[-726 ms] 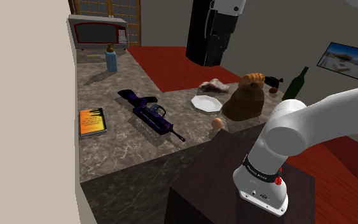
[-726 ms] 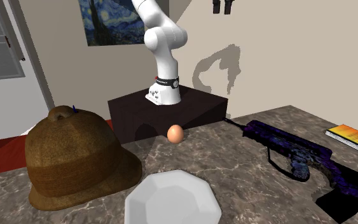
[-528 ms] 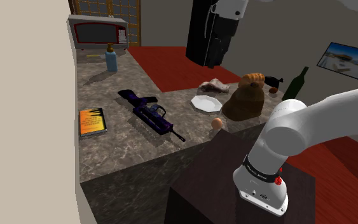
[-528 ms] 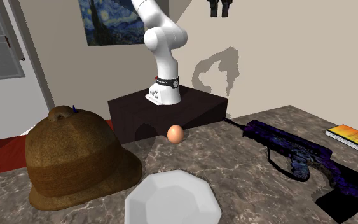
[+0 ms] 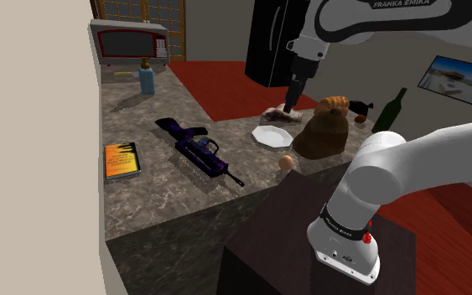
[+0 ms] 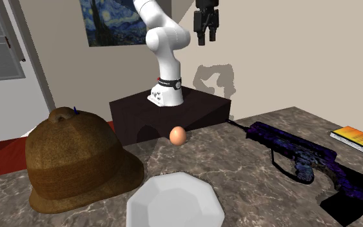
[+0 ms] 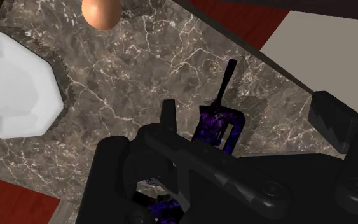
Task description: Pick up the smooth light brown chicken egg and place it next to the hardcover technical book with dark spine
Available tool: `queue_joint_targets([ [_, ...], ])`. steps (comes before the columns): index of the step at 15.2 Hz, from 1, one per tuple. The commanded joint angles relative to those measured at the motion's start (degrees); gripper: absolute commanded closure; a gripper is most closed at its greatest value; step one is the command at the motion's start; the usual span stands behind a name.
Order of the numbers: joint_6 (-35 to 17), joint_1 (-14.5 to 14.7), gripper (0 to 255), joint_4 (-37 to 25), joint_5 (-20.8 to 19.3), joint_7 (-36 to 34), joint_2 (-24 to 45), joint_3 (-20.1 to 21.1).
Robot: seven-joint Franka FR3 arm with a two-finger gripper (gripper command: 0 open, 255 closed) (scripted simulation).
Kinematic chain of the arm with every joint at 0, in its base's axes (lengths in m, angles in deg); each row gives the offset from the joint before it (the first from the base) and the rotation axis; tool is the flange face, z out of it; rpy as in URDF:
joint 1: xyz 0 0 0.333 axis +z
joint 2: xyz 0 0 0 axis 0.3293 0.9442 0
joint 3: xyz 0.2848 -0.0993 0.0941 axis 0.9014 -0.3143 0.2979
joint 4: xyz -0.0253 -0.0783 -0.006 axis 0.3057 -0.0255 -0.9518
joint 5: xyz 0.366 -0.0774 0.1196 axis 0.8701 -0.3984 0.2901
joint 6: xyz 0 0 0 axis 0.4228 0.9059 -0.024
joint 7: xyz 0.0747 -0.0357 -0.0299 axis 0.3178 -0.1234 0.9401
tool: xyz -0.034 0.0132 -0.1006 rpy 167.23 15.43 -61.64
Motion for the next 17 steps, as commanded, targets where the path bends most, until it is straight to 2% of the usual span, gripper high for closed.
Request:
queue_joint_targets([
  [1,-2.66,-0.68,0,2.35,-1.4,3.47,0.21,-3.14],
  [7,-11.96,-2.07,0,7.26,-5.35,13.88,4.77,-13.44],
  [11,-19.04,-1.46,0,8.51,-6.89,21.51,10.91,-21.26],
  [14,-24.67,0.64,0,8.35,-6.55,27.97,17.06,-27.88],
  [17,-30.34,5.01,0,7.28,-3.76,35.76,24.47,-35.63],
])
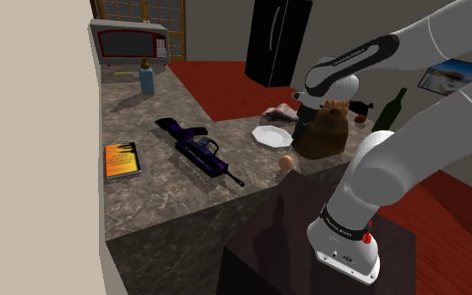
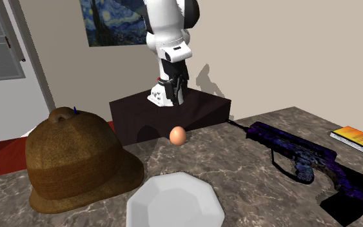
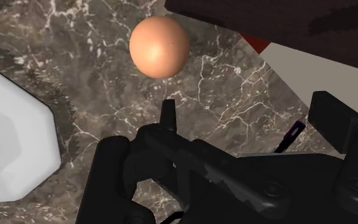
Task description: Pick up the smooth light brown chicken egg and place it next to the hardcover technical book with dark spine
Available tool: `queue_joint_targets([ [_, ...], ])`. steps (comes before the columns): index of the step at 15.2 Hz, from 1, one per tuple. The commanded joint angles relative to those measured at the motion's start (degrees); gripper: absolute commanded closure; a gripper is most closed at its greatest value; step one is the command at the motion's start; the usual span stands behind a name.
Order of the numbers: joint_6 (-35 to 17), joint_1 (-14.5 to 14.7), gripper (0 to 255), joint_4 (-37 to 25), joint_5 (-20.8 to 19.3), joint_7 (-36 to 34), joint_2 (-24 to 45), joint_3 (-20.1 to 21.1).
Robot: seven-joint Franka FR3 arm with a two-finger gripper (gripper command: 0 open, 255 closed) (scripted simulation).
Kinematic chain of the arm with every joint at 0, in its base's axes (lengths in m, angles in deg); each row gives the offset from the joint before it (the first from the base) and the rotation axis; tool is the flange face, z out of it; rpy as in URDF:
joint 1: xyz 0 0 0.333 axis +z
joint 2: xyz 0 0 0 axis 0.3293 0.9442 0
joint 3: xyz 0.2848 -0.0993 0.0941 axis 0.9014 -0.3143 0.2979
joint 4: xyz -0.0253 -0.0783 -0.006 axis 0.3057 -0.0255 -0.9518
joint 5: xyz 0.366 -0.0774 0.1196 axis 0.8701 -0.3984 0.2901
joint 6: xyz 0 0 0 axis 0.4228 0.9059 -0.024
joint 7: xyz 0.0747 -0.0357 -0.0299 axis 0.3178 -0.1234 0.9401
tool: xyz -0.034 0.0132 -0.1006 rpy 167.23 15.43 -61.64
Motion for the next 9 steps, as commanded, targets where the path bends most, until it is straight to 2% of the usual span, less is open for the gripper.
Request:
queue_joint_targets([
  [1,-4.09,3.8,0,-0.64,2.9,5.76,5.32,-5.51],
  [3,-7.49,9.87,0,-2.05,8.72,13.42,11.66,-12.54],
  [4,-8.91,14.21,0,-2.95,13.43,18.47,15.52,-16.92],
  [5,-9.81,20.16,0,-4.07,20.72,25.34,20.61,-22.42],
  [6,-8.27,26.96,0,-5.97,36.13,38.03,30.74,-27.57],
  [7,-5.5,21.55,0,-8.17,47.32,47.45,39.06,-21.39],
  [8,-4.68,18.14,0,-9.22,50.48,50.42,41.73,-17.96],
  [9,-5.86,14.55,0,-9.02,50.23,50.18,41.3,-14.09],
])
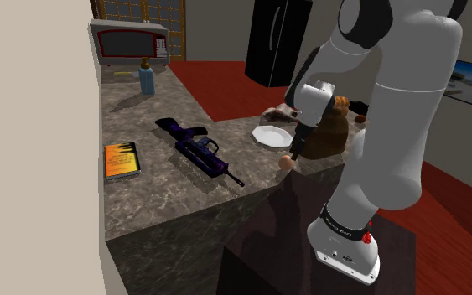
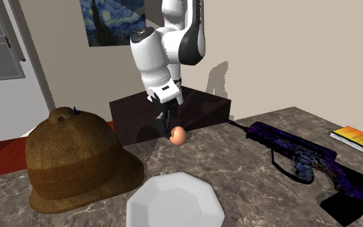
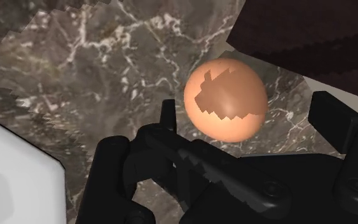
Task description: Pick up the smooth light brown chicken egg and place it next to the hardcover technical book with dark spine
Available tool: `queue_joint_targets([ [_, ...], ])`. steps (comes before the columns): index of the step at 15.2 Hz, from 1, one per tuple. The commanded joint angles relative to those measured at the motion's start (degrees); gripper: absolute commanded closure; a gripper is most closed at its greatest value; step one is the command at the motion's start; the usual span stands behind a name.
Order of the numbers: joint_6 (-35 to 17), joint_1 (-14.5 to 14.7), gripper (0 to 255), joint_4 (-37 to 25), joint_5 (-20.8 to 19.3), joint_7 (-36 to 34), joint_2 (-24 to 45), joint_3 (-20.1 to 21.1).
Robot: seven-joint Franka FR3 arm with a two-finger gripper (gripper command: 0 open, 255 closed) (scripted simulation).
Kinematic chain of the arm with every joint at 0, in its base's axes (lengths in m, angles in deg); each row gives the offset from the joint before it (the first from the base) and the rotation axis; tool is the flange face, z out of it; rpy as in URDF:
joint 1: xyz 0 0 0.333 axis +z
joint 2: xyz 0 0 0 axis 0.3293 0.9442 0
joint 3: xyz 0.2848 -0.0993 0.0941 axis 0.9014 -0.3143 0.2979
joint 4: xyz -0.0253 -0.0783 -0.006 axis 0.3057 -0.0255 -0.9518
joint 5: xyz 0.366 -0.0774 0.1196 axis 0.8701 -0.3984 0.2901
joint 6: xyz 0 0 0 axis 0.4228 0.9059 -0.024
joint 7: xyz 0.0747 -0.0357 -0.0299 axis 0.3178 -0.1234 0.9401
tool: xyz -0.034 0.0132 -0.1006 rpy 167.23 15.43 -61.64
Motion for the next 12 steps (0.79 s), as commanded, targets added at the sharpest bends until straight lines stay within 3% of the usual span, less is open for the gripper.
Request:
queue_joint_targets([
  [1,-0.43,-3.54,0,-0.52,5.86,4.54,3.46,4.43],
  [7,-1.85,-7.95,0,-0.91,14.27,10.0,8.77,11.43],
  [12,-1.85,-7.96,0,-0.9,14.26,10.0,8.76,11.43],
])
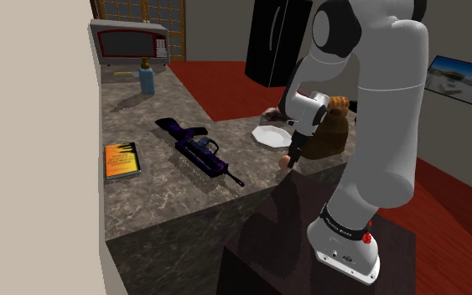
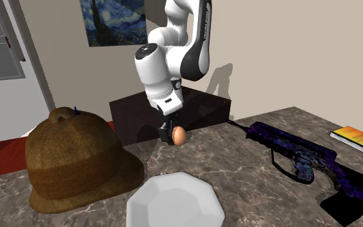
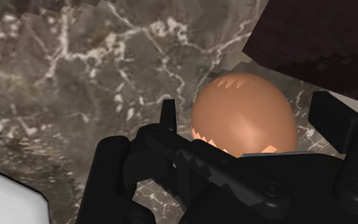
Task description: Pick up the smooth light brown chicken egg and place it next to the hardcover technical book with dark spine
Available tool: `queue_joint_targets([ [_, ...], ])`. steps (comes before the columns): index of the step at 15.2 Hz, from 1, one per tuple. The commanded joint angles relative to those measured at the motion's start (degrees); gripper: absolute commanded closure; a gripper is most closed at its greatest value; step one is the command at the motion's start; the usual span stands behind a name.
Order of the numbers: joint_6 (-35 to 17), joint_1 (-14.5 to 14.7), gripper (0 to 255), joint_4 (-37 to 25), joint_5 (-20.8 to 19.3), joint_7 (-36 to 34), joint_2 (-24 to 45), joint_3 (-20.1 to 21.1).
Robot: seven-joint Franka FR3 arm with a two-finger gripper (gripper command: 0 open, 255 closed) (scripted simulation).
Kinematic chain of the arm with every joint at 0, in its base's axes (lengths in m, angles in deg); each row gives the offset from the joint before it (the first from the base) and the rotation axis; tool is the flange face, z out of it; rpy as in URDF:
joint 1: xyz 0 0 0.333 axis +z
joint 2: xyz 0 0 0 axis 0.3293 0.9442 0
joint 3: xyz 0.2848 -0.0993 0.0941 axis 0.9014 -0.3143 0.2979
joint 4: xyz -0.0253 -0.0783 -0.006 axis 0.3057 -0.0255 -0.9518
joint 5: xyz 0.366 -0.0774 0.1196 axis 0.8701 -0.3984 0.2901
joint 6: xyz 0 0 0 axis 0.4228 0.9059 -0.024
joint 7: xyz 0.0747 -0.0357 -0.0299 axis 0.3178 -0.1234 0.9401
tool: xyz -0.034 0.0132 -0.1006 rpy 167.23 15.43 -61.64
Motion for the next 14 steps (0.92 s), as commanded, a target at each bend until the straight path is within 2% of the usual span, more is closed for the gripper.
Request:
queue_joint_targets([
  [1,-0.01,-0.02,0,0.0,0.03,0.02,0.02,0.02],
  [2,0.0,-0.01,0,0.0,0.02,0.01,0.01,0.01],
  [3,0.0,-0.01,255,0.0,0.02,0.01,0.01,0.01],
  [12,-0.01,-0.02,255,0.0,0.03,0.02,0.02,0.02],
  [14,0.18,1.98,255,0.61,-3.08,-2.27,-2.29,-2.56],
])
